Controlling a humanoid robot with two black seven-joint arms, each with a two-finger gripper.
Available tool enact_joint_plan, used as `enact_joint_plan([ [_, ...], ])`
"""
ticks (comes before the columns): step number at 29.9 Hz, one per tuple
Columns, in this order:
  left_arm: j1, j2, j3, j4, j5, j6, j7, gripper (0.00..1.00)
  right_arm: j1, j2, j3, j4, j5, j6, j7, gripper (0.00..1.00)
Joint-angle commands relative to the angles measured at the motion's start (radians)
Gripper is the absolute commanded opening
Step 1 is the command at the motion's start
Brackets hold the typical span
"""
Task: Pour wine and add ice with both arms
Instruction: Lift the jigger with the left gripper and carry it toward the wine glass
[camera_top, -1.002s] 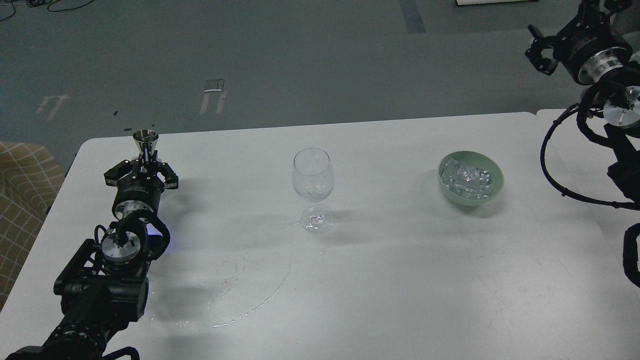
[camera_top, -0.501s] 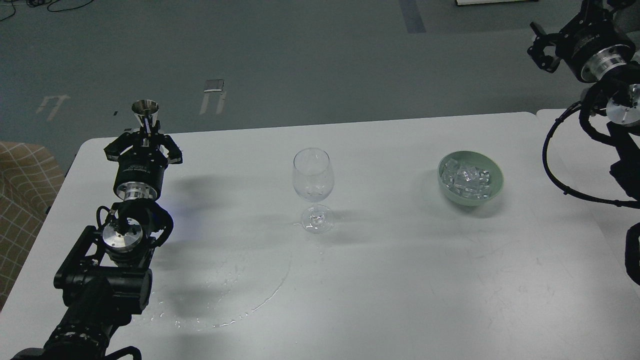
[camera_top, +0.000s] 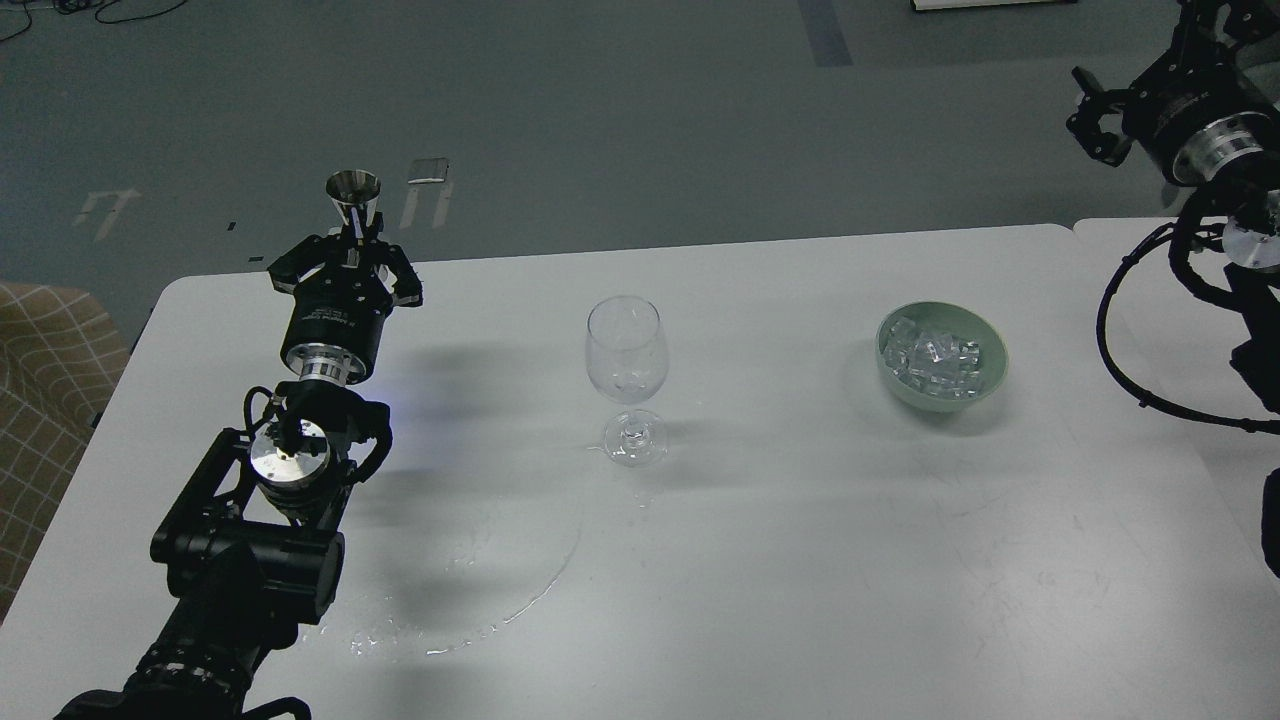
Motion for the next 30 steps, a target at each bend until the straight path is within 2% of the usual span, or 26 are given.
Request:
enact_joint_plan([
  [1, -0.004, 0.004, 0.045, -0.019, 0.001, 0.0, 0.002, 0.18, 0.001, -0.003, 0.001, 0.004, 0.002, 0.003, -0.001, 0.93],
  [3, -0.004, 0.006, 0.071, -0.035, 0.003, -0.002, 0.008, 0.18, 0.001, -0.003, 0.001, 0.004, 0.002, 0.003, -0.001, 0.93],
  [9, -0.007, 0.007, 0.091, -0.054, 0.006, -0.002, -0.009, 0.16, 0.0, -0.008, -0.002, 0.004, 0.002, 0.003, -0.001, 0.93],
  [12, -0.004, 0.012, 0.089, -0.054, 0.006, -0.026, -0.004, 0.11, 0.0, -0.008, -0.002, 0.004, 0.0, 0.003, -0.001, 0.93],
  [14, -0.001, 0.009, 0.089, -0.052, 0.006, -0.023, -0.007, 0.03, 0.0, -0.005, 0.0, 0.004, 0.0, 0.005, 0.001, 0.93],
  [23, -0.007, 0.009, 0.091, -0.057, 0.006, -0.023, 0.003, 0.03, 0.001, -0.002, 0.0, 0.005, 0.002, 0.005, 0.001, 0.93],
  [30, 0.064, 0.026, 0.112, -0.219, 0.006, -0.017, 0.009, 0.03, -0.008, -0.008, -0.002, 0.011, 0.002, 0.006, 0.001, 0.93],
])
